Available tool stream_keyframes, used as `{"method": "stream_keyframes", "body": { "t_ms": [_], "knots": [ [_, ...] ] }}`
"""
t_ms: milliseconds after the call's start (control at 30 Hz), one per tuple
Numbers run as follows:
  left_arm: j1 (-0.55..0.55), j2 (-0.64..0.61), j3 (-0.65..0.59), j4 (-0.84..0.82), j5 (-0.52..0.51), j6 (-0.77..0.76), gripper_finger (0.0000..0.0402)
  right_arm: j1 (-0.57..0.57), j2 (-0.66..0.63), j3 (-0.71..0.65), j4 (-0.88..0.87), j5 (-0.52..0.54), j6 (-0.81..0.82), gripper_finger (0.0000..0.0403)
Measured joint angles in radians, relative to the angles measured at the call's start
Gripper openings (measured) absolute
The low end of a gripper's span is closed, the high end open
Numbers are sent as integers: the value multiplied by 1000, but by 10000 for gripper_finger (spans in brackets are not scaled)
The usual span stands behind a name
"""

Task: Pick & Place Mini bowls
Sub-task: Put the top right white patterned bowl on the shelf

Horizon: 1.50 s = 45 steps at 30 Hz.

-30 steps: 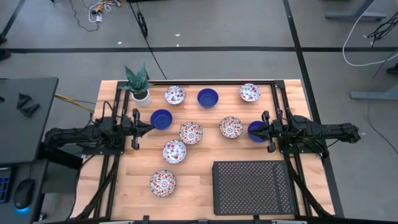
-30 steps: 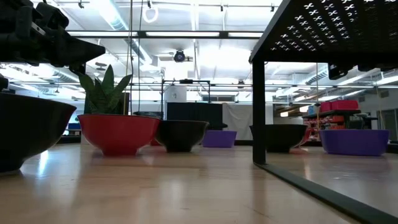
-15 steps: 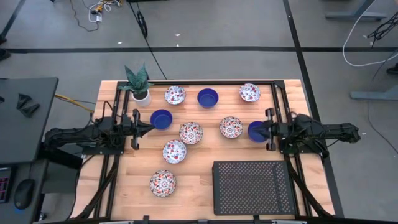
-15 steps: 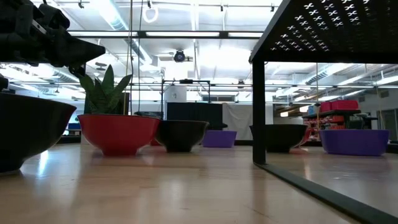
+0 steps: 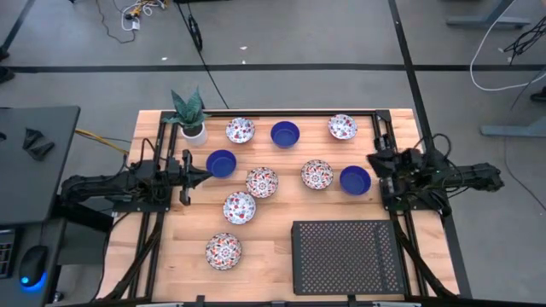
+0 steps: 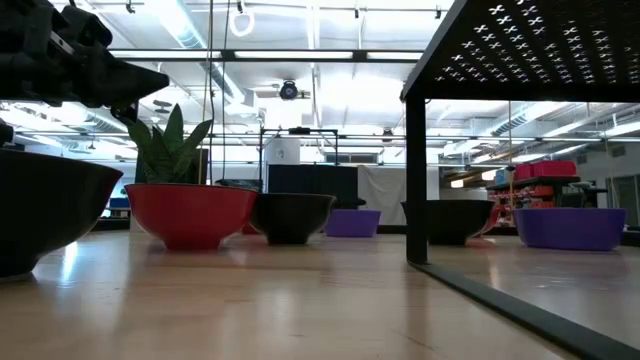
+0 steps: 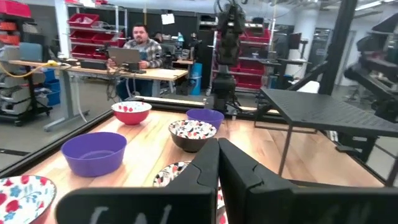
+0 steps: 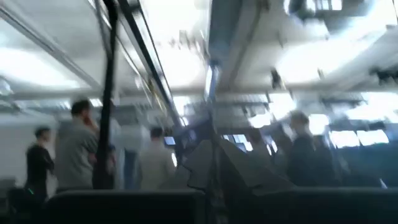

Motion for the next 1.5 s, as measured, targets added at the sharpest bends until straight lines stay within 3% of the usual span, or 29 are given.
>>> {"method": "stream_keyframes", "body": {
  "t_ms": [167, 333, 433, 533, 733, 967, 1267, 1500],
  "knots": [
    [0, 0, 0, 0, 16, -5, 9, -6, 304, 204, -178, 168, -1, 32],
    [0, 0, 0, 0, 16, -6, 9, -61, 564, 491, -655, 342, 48, 32],
    [0, 0, 0, 0, 16, -8, 9, -134, 681, 661, -947, 345, 103, 32],
    [0, 0, 0, 0, 16, -8, 9, -223, 790, 809, -1213, 282, 150, 32],
    [0, 0, 0, 0, 16, -8, 9, -395, 958, 987, -1559, 185, 169, 41],
    [0, 0, 0, -1, 16, -8, 9, -561, 1088, 987, -1612, 51, 58, 112],
    [0, 0, 0, 0, 16, -8, 9, -609, 1187, 912, -1548, 50, -52, 202],
    [0, 0, 0, -1, 16, -8, 9, -611, 1211, 841, -1463, 144, -41, 221]
  ]
}}
